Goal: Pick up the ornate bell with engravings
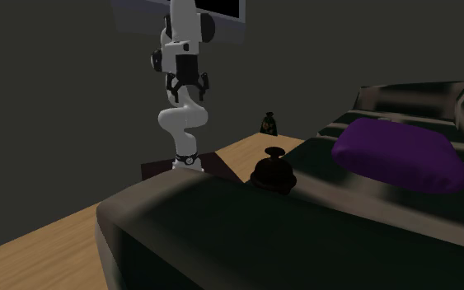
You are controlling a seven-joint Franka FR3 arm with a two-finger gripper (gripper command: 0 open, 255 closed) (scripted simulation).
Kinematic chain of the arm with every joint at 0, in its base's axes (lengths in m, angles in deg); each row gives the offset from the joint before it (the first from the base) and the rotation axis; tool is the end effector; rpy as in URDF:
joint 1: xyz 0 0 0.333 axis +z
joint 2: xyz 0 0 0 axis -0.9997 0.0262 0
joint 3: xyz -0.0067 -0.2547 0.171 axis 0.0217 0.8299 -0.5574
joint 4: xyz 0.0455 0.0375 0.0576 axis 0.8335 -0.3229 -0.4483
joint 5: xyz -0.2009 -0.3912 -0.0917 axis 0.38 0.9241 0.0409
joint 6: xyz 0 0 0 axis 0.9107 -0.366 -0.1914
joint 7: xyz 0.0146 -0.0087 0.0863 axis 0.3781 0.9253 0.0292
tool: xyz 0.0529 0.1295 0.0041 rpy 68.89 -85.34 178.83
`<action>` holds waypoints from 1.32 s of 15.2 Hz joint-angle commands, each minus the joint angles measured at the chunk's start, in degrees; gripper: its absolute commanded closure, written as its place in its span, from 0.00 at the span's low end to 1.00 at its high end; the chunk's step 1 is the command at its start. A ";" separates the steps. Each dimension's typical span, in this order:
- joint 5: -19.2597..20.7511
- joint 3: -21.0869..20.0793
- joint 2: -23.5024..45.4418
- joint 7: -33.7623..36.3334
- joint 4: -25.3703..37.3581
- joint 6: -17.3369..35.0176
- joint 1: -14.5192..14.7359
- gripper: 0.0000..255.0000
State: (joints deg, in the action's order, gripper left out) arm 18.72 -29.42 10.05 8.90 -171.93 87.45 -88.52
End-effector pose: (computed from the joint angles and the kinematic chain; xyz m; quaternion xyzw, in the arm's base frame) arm 0.3604 -0.0327 0.5912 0.9992 0.0343 0.0175 0.0078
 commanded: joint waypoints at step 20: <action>-2.74 -8.17 36.27 12.04 21.43 17.48 2.87 0.00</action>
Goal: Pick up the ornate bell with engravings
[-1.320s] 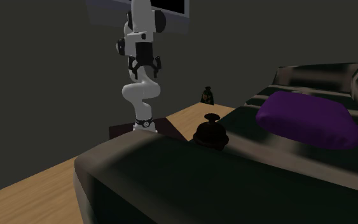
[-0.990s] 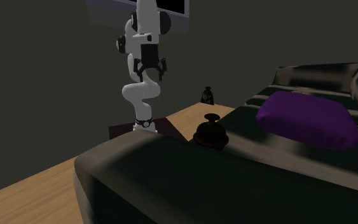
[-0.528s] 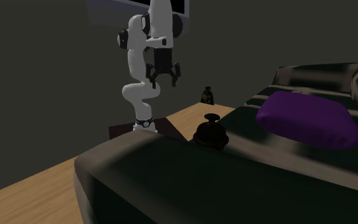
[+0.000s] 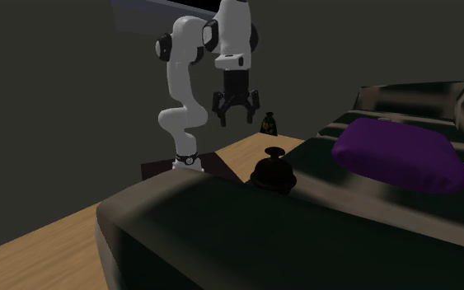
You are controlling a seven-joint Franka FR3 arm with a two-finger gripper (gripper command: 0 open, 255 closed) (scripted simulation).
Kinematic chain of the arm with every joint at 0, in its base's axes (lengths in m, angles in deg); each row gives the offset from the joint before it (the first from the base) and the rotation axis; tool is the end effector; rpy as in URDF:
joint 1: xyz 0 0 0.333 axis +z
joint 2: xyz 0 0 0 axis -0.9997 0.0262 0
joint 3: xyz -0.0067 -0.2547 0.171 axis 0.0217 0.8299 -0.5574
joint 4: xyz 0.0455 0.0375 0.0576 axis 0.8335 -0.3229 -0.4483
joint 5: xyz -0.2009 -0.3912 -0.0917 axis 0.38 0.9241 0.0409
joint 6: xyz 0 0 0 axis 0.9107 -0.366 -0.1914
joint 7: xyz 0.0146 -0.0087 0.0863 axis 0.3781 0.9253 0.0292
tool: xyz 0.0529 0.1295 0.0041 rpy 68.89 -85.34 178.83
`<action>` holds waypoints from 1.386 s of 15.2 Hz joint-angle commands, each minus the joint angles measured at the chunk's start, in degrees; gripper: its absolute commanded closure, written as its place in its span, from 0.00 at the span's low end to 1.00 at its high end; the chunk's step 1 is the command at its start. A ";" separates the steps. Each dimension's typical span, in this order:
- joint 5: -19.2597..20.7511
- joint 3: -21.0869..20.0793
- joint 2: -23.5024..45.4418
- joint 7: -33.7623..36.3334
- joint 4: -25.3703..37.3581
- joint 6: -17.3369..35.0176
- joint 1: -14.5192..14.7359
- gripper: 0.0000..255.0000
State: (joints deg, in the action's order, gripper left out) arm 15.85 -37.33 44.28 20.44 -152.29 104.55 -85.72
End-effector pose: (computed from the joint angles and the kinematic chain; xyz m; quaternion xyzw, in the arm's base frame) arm 0.5609 0.0750 0.5279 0.9989 0.0206 0.0409 0.0059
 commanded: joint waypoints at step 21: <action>3.18 -2.40 24.13 6.42 19.48 6.00 2.25 1.00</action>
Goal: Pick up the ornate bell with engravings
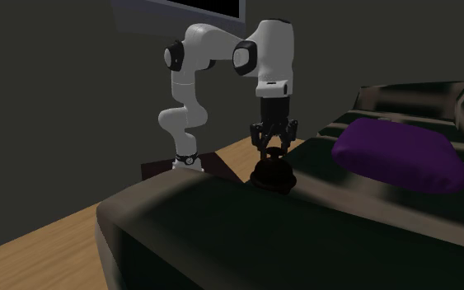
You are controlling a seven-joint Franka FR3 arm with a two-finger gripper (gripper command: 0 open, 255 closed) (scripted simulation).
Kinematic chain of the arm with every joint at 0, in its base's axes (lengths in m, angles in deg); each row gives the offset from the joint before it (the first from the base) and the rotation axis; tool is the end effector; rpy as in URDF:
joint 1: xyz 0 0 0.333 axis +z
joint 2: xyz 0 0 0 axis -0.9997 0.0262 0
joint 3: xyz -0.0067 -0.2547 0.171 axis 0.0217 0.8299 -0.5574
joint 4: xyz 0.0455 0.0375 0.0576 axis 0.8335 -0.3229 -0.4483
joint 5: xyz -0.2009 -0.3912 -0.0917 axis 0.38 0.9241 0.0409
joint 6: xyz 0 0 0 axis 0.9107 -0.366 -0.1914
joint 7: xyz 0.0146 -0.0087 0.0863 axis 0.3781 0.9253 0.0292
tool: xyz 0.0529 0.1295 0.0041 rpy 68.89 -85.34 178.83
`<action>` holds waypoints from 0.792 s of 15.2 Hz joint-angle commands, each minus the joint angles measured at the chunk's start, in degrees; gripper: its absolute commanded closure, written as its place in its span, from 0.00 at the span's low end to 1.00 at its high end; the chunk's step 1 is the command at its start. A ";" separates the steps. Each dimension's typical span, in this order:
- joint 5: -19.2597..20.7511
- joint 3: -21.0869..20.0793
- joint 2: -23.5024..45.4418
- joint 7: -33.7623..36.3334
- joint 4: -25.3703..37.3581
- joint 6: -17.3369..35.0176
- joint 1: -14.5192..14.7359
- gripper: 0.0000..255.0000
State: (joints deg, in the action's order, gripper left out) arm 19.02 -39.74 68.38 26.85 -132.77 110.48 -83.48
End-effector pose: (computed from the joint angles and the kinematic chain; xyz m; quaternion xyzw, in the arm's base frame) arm 0.6830 0.1347 0.4610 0.9984 0.0118 0.0550 0.0043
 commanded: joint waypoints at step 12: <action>-0.03 -0.02 -0.04 -0.07 2.20 -2.24 0.04 1.00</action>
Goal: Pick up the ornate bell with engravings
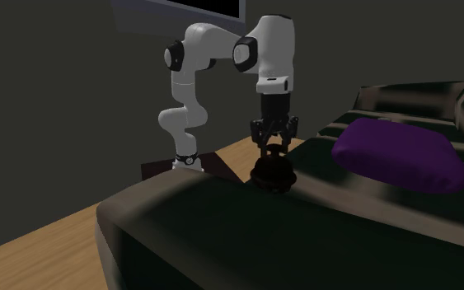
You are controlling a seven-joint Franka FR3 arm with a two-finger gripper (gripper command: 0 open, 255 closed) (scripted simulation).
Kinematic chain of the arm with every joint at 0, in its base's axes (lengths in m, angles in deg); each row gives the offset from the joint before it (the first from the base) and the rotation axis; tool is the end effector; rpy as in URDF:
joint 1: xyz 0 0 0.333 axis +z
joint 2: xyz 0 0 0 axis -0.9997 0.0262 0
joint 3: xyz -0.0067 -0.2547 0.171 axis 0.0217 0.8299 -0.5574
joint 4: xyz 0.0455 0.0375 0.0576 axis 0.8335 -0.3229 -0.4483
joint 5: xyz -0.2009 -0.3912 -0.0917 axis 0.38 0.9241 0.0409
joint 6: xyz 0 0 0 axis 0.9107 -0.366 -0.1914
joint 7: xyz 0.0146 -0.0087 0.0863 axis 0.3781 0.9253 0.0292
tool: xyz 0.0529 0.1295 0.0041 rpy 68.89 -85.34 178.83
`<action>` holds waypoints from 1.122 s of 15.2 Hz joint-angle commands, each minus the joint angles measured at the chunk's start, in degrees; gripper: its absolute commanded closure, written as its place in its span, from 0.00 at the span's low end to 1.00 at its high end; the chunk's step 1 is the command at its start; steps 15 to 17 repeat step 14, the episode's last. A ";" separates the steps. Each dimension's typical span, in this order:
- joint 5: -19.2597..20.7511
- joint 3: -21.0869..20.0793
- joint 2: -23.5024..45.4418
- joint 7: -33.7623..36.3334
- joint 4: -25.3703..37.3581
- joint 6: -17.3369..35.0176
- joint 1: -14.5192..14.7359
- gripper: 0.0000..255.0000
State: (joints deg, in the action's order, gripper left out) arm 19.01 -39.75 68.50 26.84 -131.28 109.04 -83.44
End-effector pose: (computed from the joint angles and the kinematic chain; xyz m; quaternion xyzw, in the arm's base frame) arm 0.6838 0.1349 0.4713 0.9984 0.0116 0.0544 0.0044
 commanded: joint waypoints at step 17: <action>0.06 -0.10 1.15 -0.30 11.93 -10.71 0.28 1.00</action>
